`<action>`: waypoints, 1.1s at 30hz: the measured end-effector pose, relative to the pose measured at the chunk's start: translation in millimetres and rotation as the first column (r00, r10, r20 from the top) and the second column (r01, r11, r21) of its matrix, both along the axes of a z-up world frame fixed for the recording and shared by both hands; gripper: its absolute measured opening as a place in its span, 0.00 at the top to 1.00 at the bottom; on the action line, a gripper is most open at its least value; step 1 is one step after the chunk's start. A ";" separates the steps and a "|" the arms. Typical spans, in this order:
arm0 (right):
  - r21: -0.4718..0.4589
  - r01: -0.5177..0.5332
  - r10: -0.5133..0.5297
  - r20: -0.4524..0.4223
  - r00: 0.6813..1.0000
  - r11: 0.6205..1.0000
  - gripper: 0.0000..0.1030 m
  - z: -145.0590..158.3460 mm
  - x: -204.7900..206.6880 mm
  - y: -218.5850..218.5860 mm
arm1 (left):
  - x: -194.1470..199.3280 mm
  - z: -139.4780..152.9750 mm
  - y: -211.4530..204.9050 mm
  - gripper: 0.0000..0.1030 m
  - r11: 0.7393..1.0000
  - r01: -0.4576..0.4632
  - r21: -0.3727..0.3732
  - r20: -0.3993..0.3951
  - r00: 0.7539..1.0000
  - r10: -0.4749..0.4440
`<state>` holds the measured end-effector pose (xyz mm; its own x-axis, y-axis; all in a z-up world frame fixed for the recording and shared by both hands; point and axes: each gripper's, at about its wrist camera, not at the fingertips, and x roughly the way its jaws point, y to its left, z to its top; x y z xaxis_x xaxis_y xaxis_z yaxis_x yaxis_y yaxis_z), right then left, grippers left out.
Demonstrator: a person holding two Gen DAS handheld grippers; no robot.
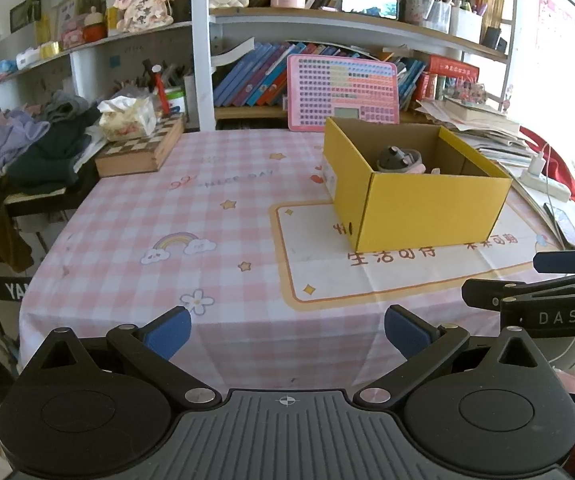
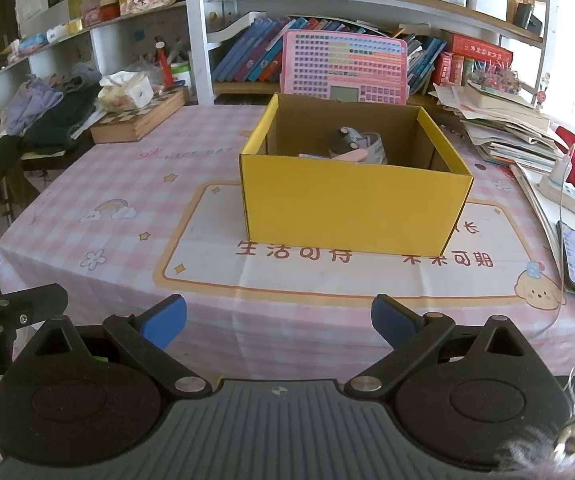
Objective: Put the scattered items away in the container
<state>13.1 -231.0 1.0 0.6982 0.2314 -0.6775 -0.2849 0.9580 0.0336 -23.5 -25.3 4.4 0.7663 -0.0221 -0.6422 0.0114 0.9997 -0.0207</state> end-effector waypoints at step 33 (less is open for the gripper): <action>-0.014 0.028 -0.029 -0.020 0.999 1.000 0.03 -2.2 3.3 3.9 | 5.8 -4.0 1.2 0.00 0.999 0.034 -0.022 -0.017 0.999 -0.034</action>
